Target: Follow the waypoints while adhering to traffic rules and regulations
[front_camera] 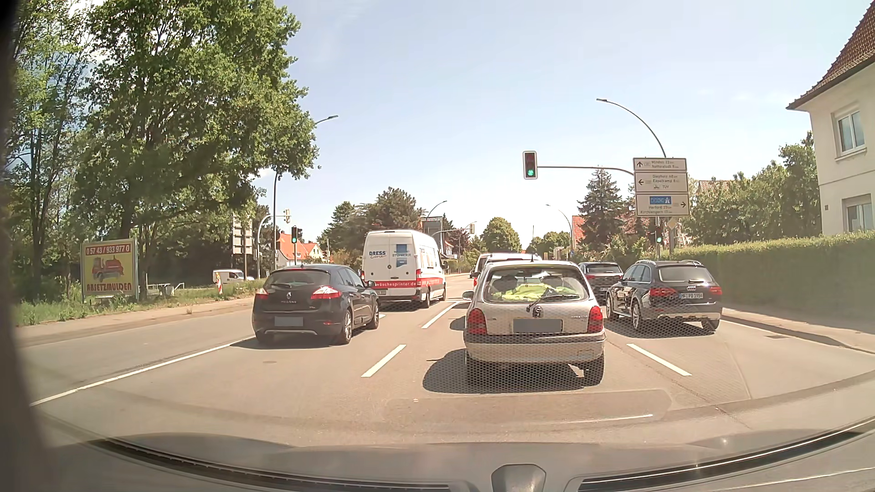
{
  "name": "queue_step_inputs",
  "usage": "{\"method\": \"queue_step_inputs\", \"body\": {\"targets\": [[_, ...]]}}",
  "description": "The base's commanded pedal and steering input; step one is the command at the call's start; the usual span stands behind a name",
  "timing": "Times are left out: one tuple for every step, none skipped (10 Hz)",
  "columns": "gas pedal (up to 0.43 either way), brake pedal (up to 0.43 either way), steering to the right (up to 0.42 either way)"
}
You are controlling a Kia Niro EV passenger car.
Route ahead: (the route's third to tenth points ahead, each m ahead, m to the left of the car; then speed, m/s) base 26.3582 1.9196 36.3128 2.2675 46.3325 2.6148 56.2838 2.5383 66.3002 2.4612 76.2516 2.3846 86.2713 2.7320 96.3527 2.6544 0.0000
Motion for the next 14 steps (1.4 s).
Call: {"method": "queue_step_inputs", "body": {"targets": [[0.0,0.006,0.021],[0.0,0.006,0.021],[0.0,0.006,0.021],[0.0,0.006,0.021],[0.0,0.006,0.021],[0.0,0.006,0.021],[0.0,0.006,0.021],[0.0,0.006,0.021],[0.0,0.006,0.021],[0.0,0.006,0.021],[0.0,0.006,0.021],[0.0,0.006,0.021],[0.0,0.006,0.021],[0.0,0.006,0.021]]}}
